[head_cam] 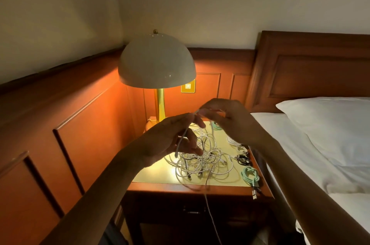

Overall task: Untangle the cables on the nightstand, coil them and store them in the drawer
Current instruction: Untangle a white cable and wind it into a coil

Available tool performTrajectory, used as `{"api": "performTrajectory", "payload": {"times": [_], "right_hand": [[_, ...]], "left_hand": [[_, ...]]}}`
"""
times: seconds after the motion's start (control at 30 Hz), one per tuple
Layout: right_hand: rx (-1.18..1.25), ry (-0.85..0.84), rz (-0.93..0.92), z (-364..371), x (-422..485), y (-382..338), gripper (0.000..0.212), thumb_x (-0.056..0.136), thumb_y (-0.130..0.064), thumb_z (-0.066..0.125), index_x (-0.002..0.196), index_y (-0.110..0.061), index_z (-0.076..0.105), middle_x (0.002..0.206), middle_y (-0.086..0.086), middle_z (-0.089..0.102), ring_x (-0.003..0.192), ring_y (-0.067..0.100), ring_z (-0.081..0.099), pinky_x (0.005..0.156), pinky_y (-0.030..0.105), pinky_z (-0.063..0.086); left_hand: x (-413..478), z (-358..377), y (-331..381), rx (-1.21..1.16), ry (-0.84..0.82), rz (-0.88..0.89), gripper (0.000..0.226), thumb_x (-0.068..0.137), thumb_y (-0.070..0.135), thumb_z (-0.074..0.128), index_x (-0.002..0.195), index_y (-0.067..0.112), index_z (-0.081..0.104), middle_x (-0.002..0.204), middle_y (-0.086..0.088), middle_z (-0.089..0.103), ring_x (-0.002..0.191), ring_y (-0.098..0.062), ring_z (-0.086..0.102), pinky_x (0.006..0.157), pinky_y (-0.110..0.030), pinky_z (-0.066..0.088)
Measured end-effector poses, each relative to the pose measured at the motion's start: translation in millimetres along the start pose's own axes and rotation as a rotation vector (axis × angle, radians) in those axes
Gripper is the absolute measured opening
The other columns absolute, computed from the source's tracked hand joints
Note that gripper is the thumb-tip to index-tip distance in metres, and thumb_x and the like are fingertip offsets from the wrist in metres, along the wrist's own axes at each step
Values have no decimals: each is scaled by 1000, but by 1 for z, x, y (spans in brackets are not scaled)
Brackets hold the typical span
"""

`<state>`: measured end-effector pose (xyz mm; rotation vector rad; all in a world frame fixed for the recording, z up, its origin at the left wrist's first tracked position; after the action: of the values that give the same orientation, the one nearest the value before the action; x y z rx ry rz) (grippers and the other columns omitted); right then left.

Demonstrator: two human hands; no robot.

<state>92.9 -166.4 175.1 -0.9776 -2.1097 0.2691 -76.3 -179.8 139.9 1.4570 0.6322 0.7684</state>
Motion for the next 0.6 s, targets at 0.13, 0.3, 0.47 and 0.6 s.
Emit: {"api": "performTrajectory", "payload": {"times": [0.13, 0.3, 0.47, 0.6], "right_hand": [[44, 139, 55, -10, 8, 9, 19, 101, -21, 56, 92, -20, 72, 78, -7, 72, 75, 6, 69, 72, 21, 53], [114, 270, 134, -10, 12, 24, 20, 102, -20, 55, 102, -14, 74, 65, -7, 62, 57, 13, 66, 59, 33, 59], [85, 272, 173, -10, 13, 40, 23, 103, -24, 54, 104, -13, 74, 56, -18, 54, 48, 1, 49, 53, 17, 36], [40, 254, 203, -20, 15, 41, 20, 100, -24, 58, 104, -17, 76, 68, -8, 62, 57, -3, 53, 56, 8, 37]], "left_hand": [[1, -4, -7, 160, 21, -6, 35, 105, 30, 36, 104, 11, 66, 92, -11, 77, 102, -26, 72, 104, -36, 50], [-2, -7, -9, 146, 27, -72, 38, 103, 35, 39, 112, 9, 66, 95, -10, 74, 97, -28, 72, 86, -38, 58], [-5, -9, -8, 46, -35, -66, 41, 98, 36, 40, 119, 9, 63, 103, -15, 74, 99, -33, 71, 86, -38, 59], [-6, -9, -9, 93, -90, -48, 41, 100, 34, 38, 118, 8, 64, 119, -12, 72, 110, -31, 69, 93, -39, 57]]}}
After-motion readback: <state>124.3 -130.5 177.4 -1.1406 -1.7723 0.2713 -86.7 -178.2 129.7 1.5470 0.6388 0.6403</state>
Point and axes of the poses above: each hand's wrist, its own x-axis towards the middle knuckle, its own z-axis out of the palm, y = z × x, the point moved 4 cm from there along x, towards the middle knuckle
